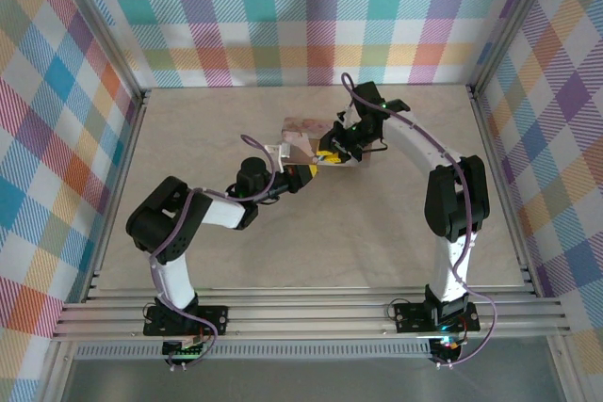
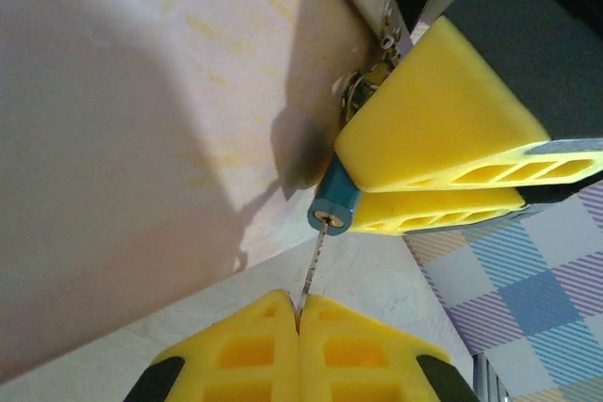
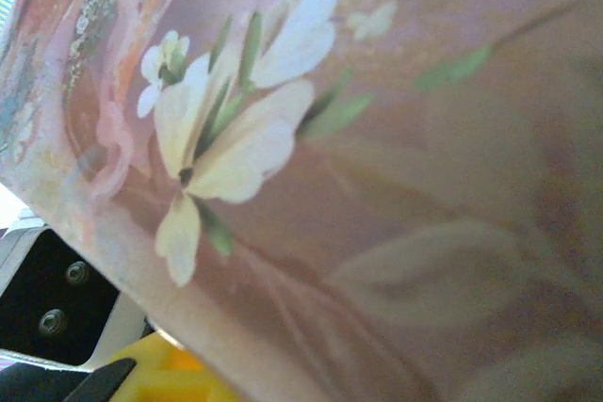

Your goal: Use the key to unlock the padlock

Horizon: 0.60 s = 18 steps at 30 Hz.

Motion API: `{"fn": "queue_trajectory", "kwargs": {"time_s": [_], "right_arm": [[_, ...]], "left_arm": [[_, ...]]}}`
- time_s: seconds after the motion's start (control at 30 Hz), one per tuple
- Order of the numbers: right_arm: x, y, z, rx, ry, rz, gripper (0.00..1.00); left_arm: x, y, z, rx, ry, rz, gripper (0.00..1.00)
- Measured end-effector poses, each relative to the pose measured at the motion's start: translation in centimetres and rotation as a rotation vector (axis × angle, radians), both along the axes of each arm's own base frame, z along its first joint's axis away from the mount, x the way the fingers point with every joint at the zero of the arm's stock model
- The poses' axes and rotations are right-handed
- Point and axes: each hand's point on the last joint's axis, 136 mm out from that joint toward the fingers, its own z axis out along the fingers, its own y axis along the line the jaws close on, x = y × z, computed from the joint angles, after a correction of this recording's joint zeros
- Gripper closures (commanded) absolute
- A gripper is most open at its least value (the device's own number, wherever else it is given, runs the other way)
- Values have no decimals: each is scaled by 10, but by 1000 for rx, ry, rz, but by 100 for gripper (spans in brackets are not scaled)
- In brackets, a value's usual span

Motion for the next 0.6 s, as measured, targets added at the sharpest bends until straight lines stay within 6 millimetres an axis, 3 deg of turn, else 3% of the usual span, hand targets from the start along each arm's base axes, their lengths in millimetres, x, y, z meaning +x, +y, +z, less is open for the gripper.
{"fn": "queue_trajectory", "kwargs": {"time_s": [0.6], "right_arm": [[0,0,2,17,9,0,100]], "left_arm": [[6,6,0,-28,1,14,100]]}}
